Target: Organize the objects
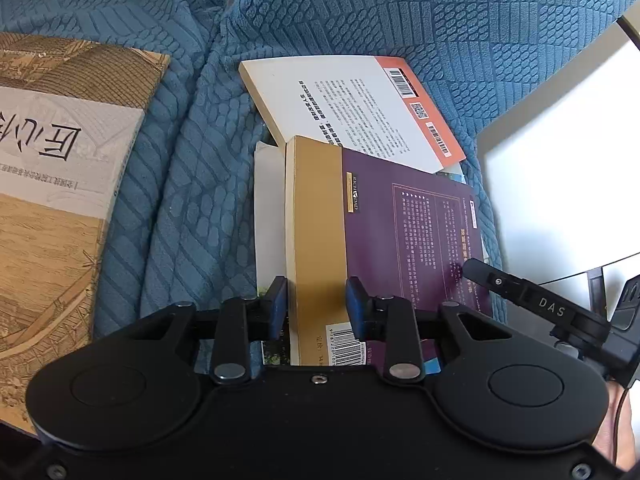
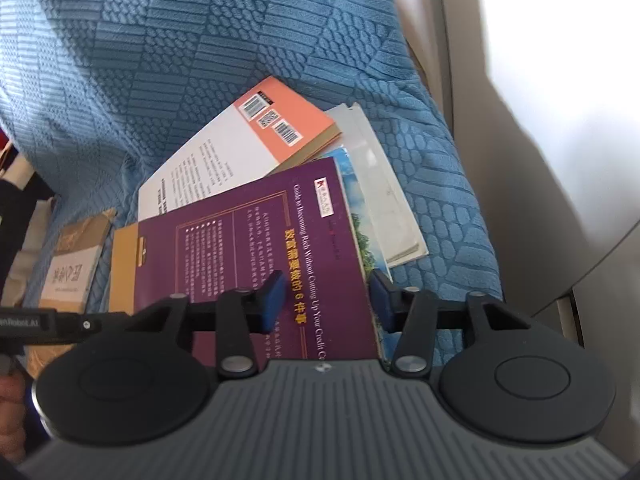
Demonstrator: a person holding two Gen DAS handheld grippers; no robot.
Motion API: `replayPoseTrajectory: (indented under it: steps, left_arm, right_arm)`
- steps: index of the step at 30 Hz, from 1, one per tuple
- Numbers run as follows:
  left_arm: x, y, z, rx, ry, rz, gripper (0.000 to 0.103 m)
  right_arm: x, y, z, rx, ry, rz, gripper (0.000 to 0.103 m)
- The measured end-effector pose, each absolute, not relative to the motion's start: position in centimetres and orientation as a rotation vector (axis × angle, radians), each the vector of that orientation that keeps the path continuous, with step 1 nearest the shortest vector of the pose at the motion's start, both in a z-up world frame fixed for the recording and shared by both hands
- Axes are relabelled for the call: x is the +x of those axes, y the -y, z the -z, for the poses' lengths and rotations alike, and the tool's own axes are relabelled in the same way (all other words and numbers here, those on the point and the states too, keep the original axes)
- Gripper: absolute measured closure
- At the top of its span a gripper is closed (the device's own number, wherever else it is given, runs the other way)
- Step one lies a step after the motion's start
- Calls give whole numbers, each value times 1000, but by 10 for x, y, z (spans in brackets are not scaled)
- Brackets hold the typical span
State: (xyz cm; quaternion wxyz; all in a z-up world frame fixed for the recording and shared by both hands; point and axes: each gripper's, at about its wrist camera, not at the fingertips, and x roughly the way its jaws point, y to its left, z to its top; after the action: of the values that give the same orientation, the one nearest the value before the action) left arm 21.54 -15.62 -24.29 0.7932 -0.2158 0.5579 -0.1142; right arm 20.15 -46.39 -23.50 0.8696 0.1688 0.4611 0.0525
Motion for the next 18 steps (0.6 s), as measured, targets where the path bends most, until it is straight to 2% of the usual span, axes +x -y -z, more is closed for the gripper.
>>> replayPoseTrajectory:
  steps: [4, 11, 18]
  left_arm:
    - [216, 152, 235, -448, -1198, 228, 77]
    - [218, 136, 211, -493, -1168, 236, 77]
    - [212, 114, 184, -557, -1152, 244, 78]
  right_arm:
    - [200, 470, 233, 408, -999, -128, 66]
    - [186, 472, 217, 456, -992, -162, 74]
    - [180, 470, 189, 525, -956, -190, 74]
